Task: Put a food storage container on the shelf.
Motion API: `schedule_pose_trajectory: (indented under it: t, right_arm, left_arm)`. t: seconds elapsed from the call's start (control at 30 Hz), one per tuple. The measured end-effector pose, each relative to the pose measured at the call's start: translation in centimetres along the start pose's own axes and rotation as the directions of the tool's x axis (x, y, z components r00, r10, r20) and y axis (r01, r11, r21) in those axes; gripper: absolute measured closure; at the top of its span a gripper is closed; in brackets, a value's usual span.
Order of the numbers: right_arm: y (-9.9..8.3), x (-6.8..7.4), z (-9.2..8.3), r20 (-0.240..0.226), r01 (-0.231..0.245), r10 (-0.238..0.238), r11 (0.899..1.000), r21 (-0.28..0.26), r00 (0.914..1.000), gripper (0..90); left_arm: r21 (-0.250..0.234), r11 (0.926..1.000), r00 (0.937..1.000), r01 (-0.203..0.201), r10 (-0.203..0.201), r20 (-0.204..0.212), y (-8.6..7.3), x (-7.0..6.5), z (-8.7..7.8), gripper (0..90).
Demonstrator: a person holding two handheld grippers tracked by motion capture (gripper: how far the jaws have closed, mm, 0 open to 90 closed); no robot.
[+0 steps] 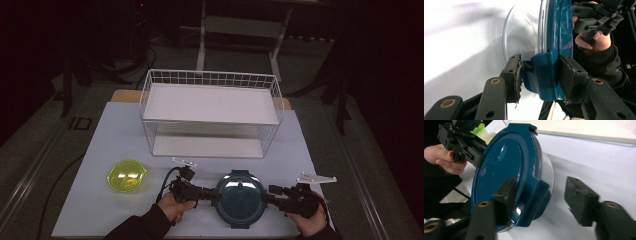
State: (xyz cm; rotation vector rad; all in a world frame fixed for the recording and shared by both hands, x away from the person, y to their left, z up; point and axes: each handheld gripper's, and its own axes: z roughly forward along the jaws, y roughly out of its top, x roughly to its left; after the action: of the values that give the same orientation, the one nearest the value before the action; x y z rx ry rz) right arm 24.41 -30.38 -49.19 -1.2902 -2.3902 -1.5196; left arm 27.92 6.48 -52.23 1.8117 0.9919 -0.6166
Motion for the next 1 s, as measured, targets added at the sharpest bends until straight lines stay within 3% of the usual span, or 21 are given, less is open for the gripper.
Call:
schedule_pose_trajectory:
  t: [0.3, 0.43, 0.73, 0.87, 1.0]
  right_arm:
    - [-0.41, -0.3, 0.44, -0.09, -0.067, 0.069, 0.997, 0.025, 0.9935, 53.5]
    - [-0.44, -0.15, 0.5, -0.085, -0.074, 0.077, 0.997, 0.033, 0.9934, 52.3]
    - [-0.38, -0.88, 0.79, -0.157, -0.136, 0.147, 0.987, 0.081, 0.9766, 53.4]
    - [-0.41, -0.89, 0.87, -0.169, -0.145, 0.157, 0.986, 0.083, 0.973, 53.6]
    - [-0.53, -0.98, 0.92, -0.178, -0.163, 0.174, 0.984, 0.077, 0.9685, 53.9]
  left_arm:
    - [0.001, 0.9996, 0.9994, -0.029, 0.029, 0.02, -0.25, 0.12, -0.1, 55.0]
    - [0.007, 0.9993, 0.9991, -0.038, 0.038, 0.021, -0.29, 0.02, -0.14, 55.1]
    - [0.01, 0.9987, 0.9982, -0.05, 0.05, 0.035, -0.47, 0.1, -0.21, 55.5]
    - [-0.003, 0.9997, 0.9989, -0.026, 0.026, 0.039, -0.63, 0.37, -0.25, 55.7]
    - [-0.017, 0.9994, 0.9988, -0.029, 0.03, 0.039, -0.83, 0.32, -0.23, 55.7]
